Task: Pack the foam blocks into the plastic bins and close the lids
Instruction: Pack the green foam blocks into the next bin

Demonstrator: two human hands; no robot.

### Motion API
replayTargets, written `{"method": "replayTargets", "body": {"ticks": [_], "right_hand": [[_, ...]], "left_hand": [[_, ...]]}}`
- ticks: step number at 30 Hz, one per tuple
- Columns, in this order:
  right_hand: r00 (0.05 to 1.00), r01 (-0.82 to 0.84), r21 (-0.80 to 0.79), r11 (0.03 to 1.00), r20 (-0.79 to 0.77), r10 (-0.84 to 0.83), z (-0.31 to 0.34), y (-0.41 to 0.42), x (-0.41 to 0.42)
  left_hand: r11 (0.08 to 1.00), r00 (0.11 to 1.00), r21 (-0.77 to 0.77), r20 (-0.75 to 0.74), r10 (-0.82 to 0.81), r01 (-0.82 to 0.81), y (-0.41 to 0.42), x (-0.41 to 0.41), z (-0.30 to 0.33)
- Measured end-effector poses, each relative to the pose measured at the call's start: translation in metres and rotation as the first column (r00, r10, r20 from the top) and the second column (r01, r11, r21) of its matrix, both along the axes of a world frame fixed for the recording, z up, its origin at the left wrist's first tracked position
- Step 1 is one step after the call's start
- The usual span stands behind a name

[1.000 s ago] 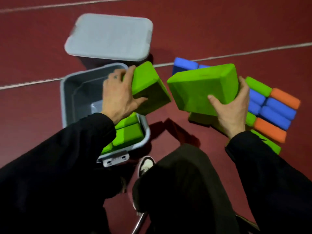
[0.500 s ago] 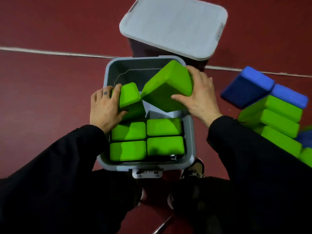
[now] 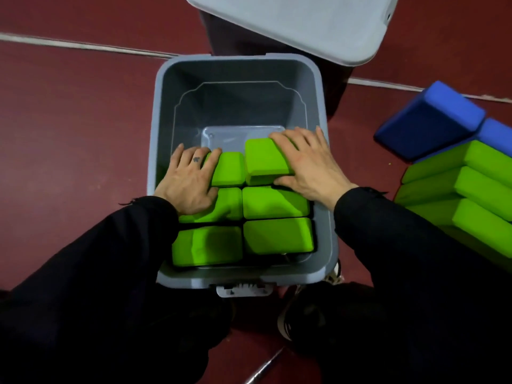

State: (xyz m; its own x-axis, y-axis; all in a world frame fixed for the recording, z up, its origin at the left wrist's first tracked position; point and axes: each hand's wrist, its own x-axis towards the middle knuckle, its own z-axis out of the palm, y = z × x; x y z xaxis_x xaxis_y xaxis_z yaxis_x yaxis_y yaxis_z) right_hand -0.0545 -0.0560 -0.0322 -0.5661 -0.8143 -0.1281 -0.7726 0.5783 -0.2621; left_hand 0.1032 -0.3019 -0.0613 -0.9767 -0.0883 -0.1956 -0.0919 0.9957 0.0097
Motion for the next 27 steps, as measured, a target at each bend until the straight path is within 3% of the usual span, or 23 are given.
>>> {"method": "replayTargets", "body": {"ticks": [7,14,16,22,27], "right_hand": [[0.998,0.016,0.108,0.994,-0.062,-0.009,-0.025,0.002,0.001],[0.999,-0.019,0.319,0.948,0.041,0.006,-0.06,-0.022,0.01],[0.996,-0.03,0.333,0.942,0.094,-0.001,-0.063,-0.03,0.013],[0.979,-0.006,0.4,0.917,0.191,-0.076,-0.036,-0.034,0.024],[0.969,-0.078,0.23,0.97,0.247,0.019,0.022,-0.012,0.031]], "left_hand": [[0.998,0.999,0.061,0.026,-0.025,0.023,-0.002,0.0,-0.029],[0.996,0.99,0.067,-0.129,0.059,-0.051,-0.02,0.006,-0.045],[1.0,0.998,0.003,-0.061,0.019,-0.019,-0.011,0.011,-0.044],[0.988,0.979,-0.049,0.132,0.153,-0.148,0.03,0.016,-0.02],[0.976,0.94,-0.014,0.267,0.211,-0.215,0.058,0.007,-0.006]]}}
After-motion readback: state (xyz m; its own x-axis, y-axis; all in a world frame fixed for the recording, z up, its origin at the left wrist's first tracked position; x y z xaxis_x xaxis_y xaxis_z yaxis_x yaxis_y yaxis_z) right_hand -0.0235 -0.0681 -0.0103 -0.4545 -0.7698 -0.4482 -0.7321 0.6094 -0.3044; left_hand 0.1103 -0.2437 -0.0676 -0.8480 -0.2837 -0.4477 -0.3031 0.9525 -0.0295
